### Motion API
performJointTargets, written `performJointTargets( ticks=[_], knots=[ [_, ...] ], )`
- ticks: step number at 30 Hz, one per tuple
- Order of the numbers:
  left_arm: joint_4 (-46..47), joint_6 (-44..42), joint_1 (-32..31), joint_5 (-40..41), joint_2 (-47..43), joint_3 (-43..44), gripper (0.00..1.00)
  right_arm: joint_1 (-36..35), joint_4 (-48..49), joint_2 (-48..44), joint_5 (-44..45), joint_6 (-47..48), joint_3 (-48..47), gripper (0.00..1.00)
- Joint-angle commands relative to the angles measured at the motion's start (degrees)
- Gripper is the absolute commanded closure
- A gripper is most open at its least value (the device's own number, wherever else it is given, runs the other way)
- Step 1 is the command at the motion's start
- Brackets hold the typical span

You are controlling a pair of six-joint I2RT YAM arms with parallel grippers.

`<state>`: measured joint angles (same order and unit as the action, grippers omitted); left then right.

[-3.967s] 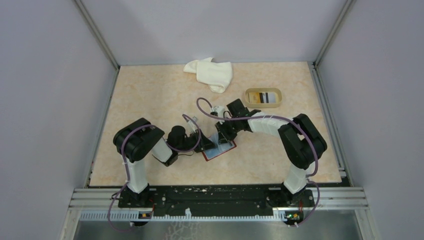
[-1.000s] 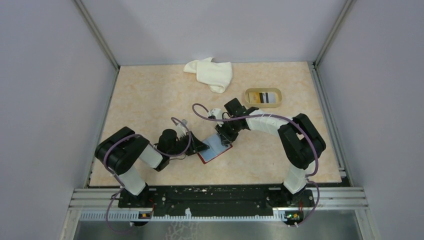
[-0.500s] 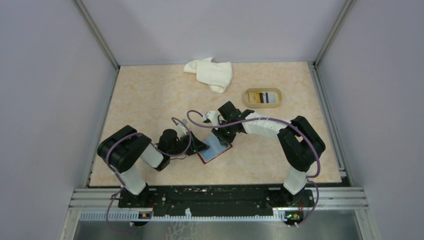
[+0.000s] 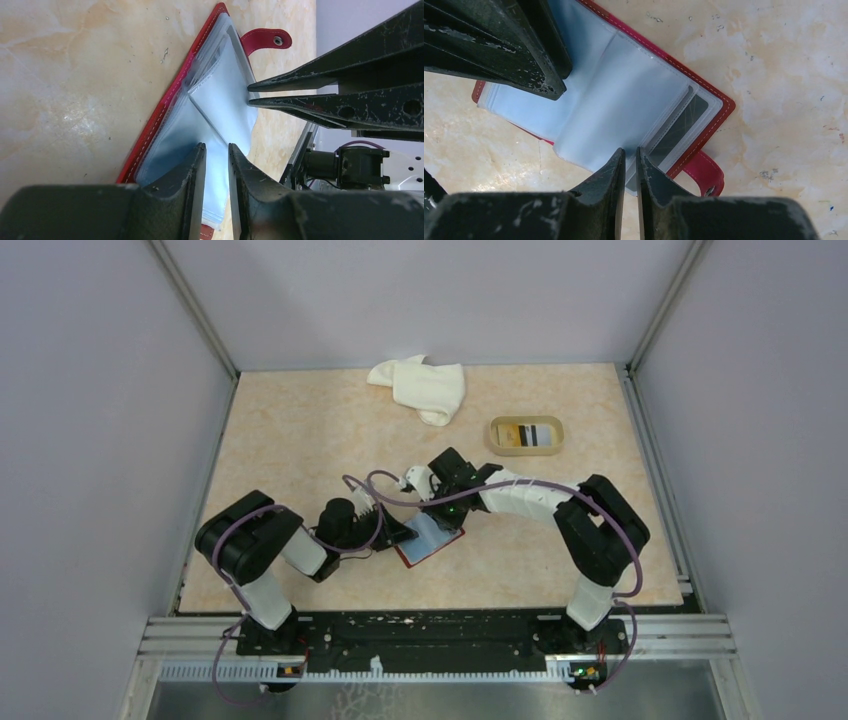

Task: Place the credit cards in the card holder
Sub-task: Open the card holder at the center of the board.

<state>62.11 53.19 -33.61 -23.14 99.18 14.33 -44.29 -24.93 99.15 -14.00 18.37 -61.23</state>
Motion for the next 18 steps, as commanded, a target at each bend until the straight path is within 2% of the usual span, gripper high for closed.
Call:
performJointTargets(
  ticks=[1, 6, 15, 18],
  knots=[
    [-2.0, 0.0, 0.0, 0.3, 2.0, -0.7, 0.70, -3.6, 1.8, 0.8, -2.6, 0.1, 0.4, 0.88],
    [-0.8, 0.6, 0.0, 0.2, 2.6, -1.2, 0.70, -4.6, 2.2, 0.1, 0.9, 0.5, 0.5, 0.89],
    [4.4, 2.1, 0.0, -1.4, 3.8, -2.5, 0.67, -4.7, 0.7, 2.8, -10.5, -2.8, -1.1, 0.88],
    [7.5, 2.9, 0.1, -1.7, 4.2, -3.4, 0.62, -4.5, 0.7, 3.6, -12.5, -3.7, -1.3, 0.86]
  ],
)
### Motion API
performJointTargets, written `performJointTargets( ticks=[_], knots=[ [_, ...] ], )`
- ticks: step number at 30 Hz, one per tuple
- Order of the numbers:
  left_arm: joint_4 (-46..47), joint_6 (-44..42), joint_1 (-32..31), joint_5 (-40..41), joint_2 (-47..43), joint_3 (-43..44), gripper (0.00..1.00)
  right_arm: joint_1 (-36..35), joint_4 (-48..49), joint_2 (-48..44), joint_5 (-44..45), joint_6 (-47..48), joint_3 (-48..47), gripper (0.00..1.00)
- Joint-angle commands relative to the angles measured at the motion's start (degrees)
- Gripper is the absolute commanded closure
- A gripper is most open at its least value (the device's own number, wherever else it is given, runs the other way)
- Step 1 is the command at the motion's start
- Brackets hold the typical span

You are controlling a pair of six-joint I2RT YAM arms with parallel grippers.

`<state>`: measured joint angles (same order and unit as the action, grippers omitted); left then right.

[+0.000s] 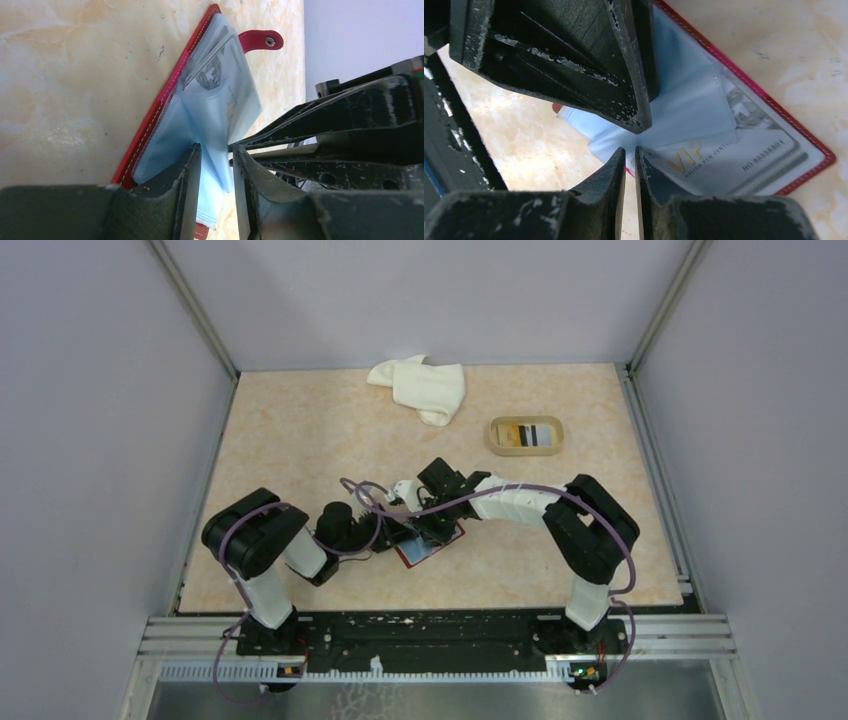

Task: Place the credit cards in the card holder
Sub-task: Open the card holder at the center of the board.

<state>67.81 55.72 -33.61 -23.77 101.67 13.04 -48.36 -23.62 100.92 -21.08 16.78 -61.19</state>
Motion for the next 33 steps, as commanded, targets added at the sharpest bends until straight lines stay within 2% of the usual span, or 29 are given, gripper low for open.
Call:
performJointTargets(
  ticks=[1, 6, 11, 14, 20, 26, 33],
  knots=[
    [2.6, 0.6, 0.1, -1.1, 1.6, -2.4, 0.60, -0.2, -0.6, 1.9, -6.7, -2.3, -1.4, 0.86],
    [5.6, 1.3, 0.1, -0.4, 0.2, -4.6, 0.50, 2.1, -0.2, 0.6, -18.1, -3.0, -1.5, 0.83],
    [4.5, 0.9, 0.1, 1.4, -3.7, -6.4, 0.49, 4.6, 0.6, -0.8, -25.5, -2.9, -1.0, 0.72],
    [1.7, 0.0, 0.1, 3.0, -7.0, -7.1, 0.51, 5.1, 1.0, -0.3, -26.6, -3.1, -1.0, 0.71],
    [-7.3, -2.7, 0.1, 5.7, -14.7, -7.8, 0.61, 5.1, 1.9, 0.8, -29.9, -3.6, -1.1, 0.70],
    [-15.9, -5.1, 0.1, 7.1, -24.1, -7.9, 0.61, 5.2, 3.5, 2.5, -30.2, -4.4, -1.0, 0.70],
    [-29.2, -10.4, 0.1, 10.1, -42.5, -9.9, 0.61, 2.7, 3.6, 9.3, -32.2, -2.6, -5.4, 0.71]
  ],
)
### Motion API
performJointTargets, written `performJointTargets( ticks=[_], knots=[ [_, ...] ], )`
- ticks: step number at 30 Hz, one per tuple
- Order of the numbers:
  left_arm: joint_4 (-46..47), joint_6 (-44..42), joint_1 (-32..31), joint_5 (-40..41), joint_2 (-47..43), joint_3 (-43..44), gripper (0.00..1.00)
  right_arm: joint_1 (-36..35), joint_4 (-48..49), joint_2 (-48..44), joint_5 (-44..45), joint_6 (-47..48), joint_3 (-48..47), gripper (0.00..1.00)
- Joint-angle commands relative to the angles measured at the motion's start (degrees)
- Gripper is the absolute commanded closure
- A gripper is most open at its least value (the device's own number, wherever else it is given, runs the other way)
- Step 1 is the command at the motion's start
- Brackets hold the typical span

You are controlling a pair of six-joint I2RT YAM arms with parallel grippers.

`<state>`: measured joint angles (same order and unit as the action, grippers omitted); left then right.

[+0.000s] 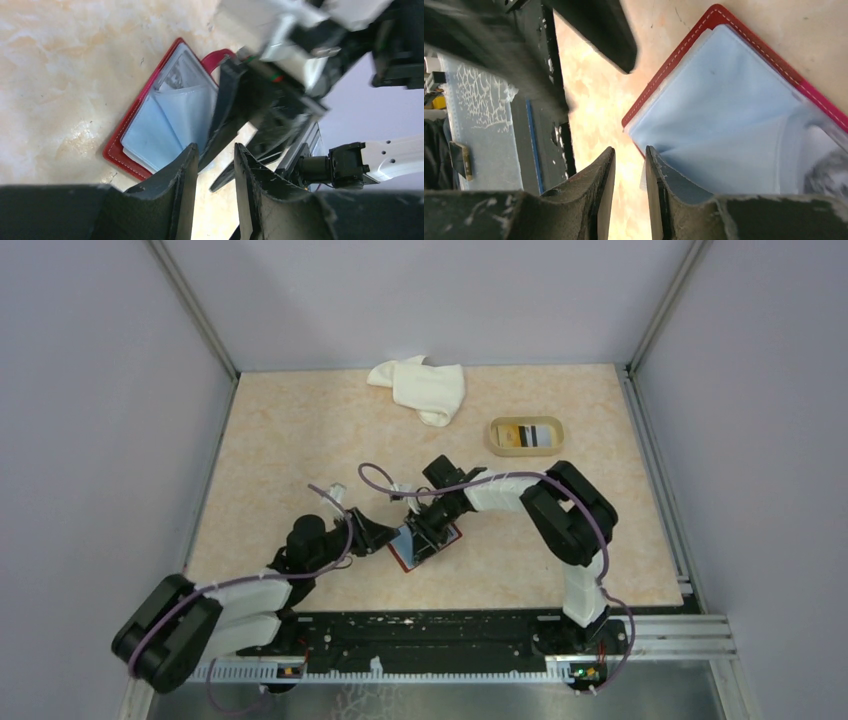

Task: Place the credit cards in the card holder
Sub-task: Open the card holder at the center of the board.

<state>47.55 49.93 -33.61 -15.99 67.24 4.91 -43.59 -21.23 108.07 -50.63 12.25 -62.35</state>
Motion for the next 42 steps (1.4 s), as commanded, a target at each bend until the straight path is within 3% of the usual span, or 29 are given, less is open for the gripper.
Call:
performJointTargets(
  ticks=[1, 5, 9, 11, 14, 18, 21, 25, 28, 36, 42],
  knots=[
    [-10.6, -5.2, 0.1, 2.6, -10.7, -2.2, 0.60, -2.7, 0.4, 2.2, -3.3, 3.1, -5.3, 0.71],
    [-18.2, -7.4, 0.1, 4.4, -21.3, -3.0, 0.56, -3.4, -8.0, 0.8, -9.5, 11.4, -11.1, 0.70],
    [-19.6, -7.1, 0.1, 4.7, -29.0, -4.6, 0.52, -3.1, -19.4, -4.1, -11.3, 25.6, -15.1, 0.70],
    [-18.3, -6.1, 0.1, 4.8, -31.0, -7.2, 0.51, -2.7, -19.8, -7.7, -9.6, 27.1, -13.4, 0.70],
    [-15.2, -4.4, 0.1, 5.1, -30.8, -9.1, 0.50, -2.0, -17.0, -11.9, 0.3, 25.7, -9.0, 0.70],
    [-10.6, -2.9, 0.1, 3.5, -26.3, -9.6, 0.50, -1.2, -6.7, -13.3, 17.2, 21.1, -2.0, 0.70],
    [-6.9, -2.3, 0.1, 1.3, -20.4, -8.5, 0.50, -1.1, -4.9, -10.7, 22.1, 18.7, -2.2, 0.78],
    [-5.0, -1.9, 0.1, -1.1, -11.7, -5.7, 0.56, -1.8, -3.5, -6.7, 21.5, 14.6, -2.9, 0.90],
    [-5.1, -1.0, 0.1, -1.8, -5.0, -2.9, 0.64, -2.0, -3.8, -4.9, 20.4, 13.0, -3.9, 0.93],
    [-10.6, -1.9, 0.2, 0.8, 10.8, 2.4, 0.75, 2.5, -7.0, -9.8, 14.5, 16.0, -5.1, 0.91],
    [-21.3, -5.7, 0.3, 9.6, 9.9, 6.5, 0.75, 12.6, -7.0, -17.8, 10.0, 16.5, -5.1, 0.88]
  ],
)
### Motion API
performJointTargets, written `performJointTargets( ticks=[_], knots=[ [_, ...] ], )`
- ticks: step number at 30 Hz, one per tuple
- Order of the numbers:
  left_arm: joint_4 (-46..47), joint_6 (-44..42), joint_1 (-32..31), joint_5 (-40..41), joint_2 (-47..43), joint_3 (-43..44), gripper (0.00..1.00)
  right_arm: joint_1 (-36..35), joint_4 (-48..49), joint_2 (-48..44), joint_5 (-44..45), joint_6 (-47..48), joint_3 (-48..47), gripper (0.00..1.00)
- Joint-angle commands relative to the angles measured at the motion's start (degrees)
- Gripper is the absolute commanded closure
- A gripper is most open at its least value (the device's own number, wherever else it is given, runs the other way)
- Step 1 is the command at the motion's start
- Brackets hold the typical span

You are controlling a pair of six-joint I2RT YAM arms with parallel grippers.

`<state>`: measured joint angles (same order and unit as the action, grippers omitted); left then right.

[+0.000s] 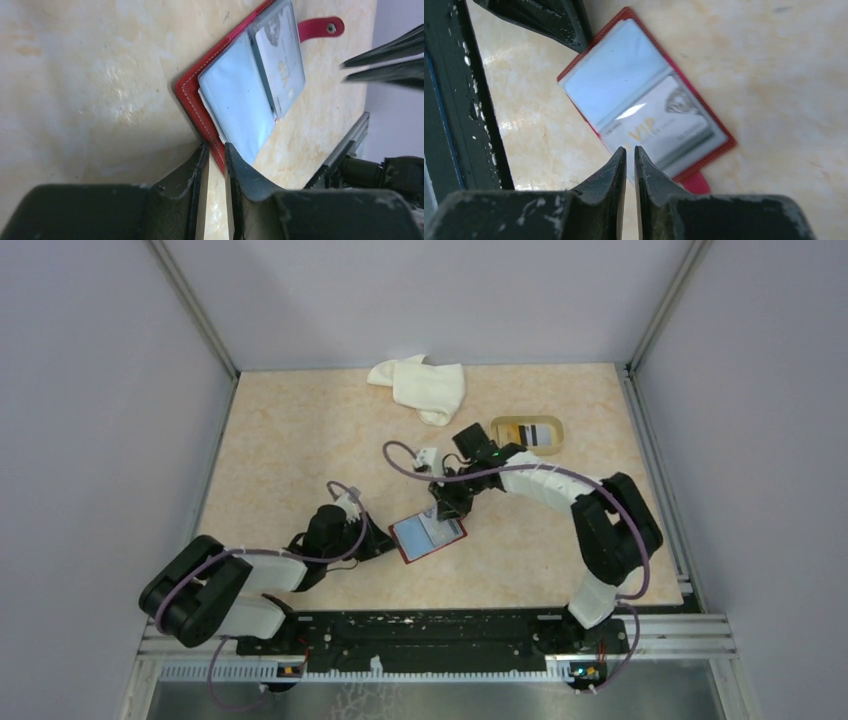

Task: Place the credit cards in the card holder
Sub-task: Open the card holder at the center of the board, then adjust the storage box at the center of the board.

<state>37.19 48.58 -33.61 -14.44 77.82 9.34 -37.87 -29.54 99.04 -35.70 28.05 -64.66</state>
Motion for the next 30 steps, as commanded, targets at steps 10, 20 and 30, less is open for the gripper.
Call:
performJointTargets(
  ticks=[10, 20, 30],
  knots=[
    [-21.2, -18.3, 2.0, 9.6, -10.9, 10.9, 0.57, 26.0, 8.1, -11.2, -1.5, 0.6, -2.5, 0.29],
    [-10.2, -15.2, 1.9, -2.2, -21.3, 2.8, 0.27, 26.9, 3.7, 8.5, 12.4, -6.0, -19.4, 0.29],
    [-6.9, -13.4, 1.9, -3.2, -21.4, -1.6, 0.27, 26.9, -0.5, 14.6, 13.7, -3.6, -24.1, 0.30]
  ],
)
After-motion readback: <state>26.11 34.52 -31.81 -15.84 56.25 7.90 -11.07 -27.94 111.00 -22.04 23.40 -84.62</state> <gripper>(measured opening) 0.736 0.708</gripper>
